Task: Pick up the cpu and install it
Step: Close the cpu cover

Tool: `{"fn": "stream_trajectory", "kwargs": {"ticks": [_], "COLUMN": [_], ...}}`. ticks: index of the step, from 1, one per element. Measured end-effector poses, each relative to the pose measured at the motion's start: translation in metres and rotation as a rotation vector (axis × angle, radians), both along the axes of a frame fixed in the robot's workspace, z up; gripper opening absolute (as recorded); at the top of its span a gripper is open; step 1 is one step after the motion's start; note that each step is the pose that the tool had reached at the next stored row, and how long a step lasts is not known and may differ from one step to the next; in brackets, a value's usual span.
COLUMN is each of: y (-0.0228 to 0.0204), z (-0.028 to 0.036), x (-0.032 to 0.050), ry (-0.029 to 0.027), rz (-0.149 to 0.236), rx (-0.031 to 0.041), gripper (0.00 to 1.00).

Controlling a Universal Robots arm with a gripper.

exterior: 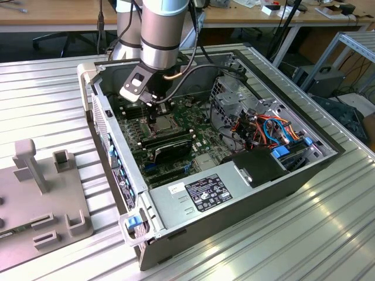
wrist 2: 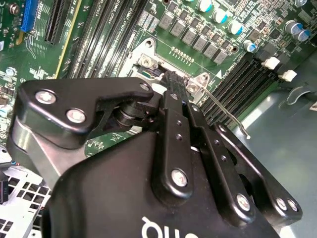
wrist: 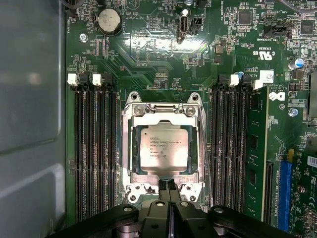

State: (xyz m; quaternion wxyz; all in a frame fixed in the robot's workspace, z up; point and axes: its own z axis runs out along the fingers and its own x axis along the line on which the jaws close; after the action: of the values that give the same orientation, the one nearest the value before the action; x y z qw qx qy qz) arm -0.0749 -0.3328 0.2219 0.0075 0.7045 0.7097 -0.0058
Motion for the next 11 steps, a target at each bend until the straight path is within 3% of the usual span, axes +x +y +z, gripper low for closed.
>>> {"fn": "stream_trajectory", "kwargs": {"ticks": [11], "y": [0.0], "z": [-0.0042], "x": [0.0], "ry": [0.0002], "rz": [0.0], "rx": [-0.0002], "gripper": [0.11]}}
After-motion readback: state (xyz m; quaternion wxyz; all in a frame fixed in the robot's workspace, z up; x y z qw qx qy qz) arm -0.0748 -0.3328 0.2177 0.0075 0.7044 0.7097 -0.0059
